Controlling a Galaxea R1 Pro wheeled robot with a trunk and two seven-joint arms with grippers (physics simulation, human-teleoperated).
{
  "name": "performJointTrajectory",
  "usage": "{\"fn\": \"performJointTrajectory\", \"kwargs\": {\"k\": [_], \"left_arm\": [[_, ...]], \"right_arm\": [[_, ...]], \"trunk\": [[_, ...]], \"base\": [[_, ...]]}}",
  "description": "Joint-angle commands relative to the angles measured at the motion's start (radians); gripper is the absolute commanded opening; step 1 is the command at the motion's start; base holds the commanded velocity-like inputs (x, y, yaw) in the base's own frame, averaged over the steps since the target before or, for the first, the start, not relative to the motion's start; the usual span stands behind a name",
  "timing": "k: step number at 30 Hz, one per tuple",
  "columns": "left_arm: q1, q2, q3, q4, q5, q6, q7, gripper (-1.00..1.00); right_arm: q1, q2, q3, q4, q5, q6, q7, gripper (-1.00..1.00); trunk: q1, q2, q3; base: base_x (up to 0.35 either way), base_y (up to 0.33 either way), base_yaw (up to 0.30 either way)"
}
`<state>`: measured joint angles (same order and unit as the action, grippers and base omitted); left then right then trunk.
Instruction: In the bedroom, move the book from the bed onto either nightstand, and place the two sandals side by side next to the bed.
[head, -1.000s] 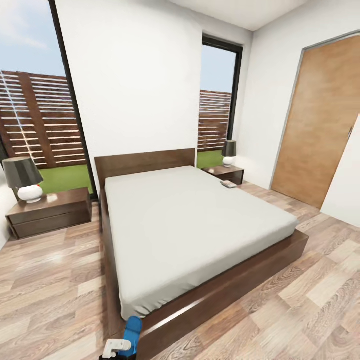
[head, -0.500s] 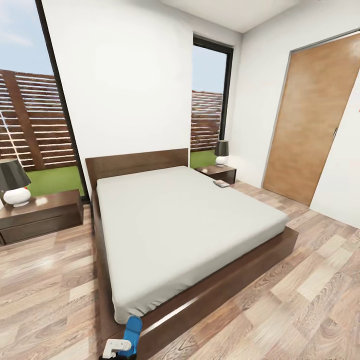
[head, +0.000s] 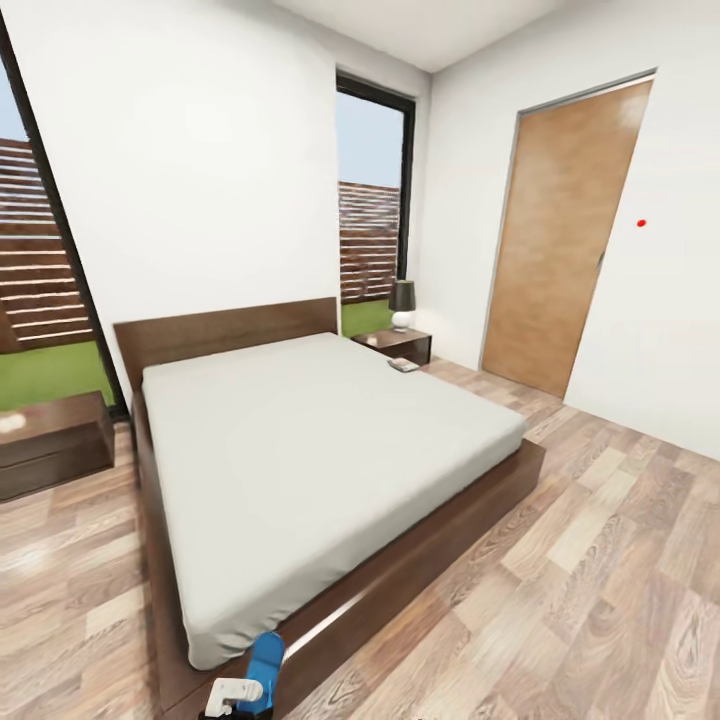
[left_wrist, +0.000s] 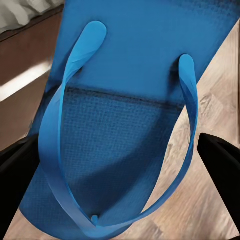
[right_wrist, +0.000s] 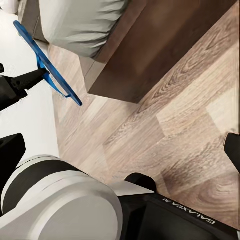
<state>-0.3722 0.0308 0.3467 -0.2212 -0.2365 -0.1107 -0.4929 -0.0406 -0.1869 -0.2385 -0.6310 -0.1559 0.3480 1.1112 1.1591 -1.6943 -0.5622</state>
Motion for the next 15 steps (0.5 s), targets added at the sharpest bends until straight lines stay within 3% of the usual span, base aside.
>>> {"fn": "performJointTrajectory", "kwargs": {"k": [1, 10, 15], "left_arm": [[-0.001, 0.0, 0.008, 0.0, -0.01, -0.006, -0.004, -1.0], [-0.001, 0.0, 0.008, 0.0, -0.01, -0.005, -0.004, -1.0], [-0.001, 0.0, 0.006, 0.0, -0.01, -0.004, -0.004, -1.0]], "right_arm": [[-0.001, 0.0, -0.001, 0.001, -0.005, 0.009, 0.002, 1.0], [-0.001, 0.001, -0.001, 0.0, -0.006, 0.009, 0.003, 1.0], [-0.001, 0.0, -0.001, 0.0, -0.005, 0.009, 0.003, 1.0]], "trunk": [[0.0, 0.0, -0.001], [0.0, 0.0, -0.001], [-0.019, 0.035, 0.015]], "base": [[0.0, 0.0, -0.282], [0.0, 0.0, -0.282], [0.0, 0.0, -0.282]]}}
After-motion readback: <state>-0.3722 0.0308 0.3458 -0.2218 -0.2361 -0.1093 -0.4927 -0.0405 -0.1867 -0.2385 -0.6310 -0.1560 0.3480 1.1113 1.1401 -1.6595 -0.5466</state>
